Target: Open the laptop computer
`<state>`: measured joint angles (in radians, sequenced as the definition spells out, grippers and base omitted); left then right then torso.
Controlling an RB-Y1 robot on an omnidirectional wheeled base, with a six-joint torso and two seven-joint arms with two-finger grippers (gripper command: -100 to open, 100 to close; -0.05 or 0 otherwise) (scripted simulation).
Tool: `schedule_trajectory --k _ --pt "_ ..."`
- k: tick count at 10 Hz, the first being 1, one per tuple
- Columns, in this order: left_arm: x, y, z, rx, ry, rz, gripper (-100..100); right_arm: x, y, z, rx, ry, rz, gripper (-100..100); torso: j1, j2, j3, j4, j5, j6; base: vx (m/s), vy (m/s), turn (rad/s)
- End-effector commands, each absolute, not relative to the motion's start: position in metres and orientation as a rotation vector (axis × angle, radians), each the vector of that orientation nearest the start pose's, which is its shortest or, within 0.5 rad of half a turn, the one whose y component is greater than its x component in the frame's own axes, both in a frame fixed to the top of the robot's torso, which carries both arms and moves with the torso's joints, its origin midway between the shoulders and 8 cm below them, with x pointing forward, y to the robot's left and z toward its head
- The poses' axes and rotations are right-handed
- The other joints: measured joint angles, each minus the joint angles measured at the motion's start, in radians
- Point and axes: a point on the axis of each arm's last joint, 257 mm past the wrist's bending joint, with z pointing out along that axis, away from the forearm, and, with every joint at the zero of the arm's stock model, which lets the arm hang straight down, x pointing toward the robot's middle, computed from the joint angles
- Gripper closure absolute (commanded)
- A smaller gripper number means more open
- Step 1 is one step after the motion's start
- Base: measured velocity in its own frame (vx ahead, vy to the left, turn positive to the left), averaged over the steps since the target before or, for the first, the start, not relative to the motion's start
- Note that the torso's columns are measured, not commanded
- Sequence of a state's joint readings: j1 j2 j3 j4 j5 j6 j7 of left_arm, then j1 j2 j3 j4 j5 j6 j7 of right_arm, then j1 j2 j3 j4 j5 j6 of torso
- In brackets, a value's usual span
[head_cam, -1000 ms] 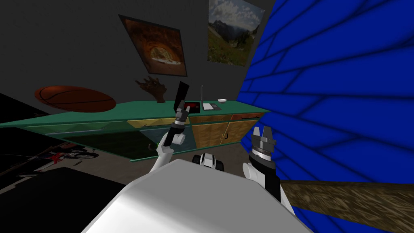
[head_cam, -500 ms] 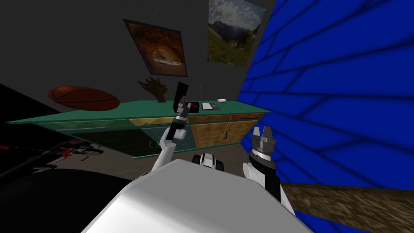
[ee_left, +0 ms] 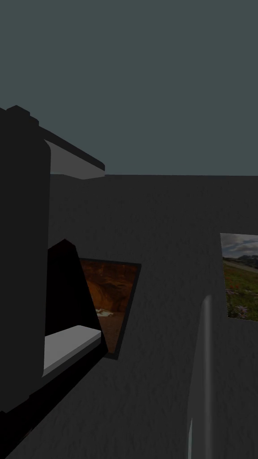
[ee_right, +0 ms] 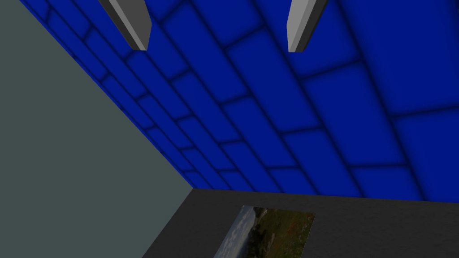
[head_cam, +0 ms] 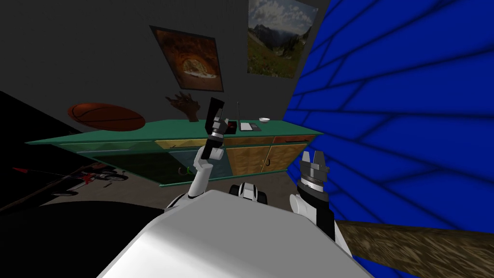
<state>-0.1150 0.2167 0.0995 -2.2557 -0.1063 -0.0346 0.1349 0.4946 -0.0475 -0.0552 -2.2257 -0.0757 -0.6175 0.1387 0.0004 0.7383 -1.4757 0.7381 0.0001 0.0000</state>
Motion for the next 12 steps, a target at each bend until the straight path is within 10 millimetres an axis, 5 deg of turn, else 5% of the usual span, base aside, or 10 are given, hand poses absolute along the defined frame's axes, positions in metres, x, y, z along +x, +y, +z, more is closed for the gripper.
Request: schedule_trajectory --k 1,12 --pt "0.444 0.24 0.182 -0.454 0.67 -1.376 -100 0.33 -0.301 0.026 0.56 0.583 1.179 0 0.0 0.0 0.0 0.0 0.0 0.0 -0.002 -0.048 0.029" --pt "0.506 0.255 0.237 -0.649 0.639 -1.439 -100 0.33 -0.301 0.026 0.56 0.583 1.179 0 0.0 0.0 0.0 0.0 0.0 0.0 -0.007 -0.035 0.031"
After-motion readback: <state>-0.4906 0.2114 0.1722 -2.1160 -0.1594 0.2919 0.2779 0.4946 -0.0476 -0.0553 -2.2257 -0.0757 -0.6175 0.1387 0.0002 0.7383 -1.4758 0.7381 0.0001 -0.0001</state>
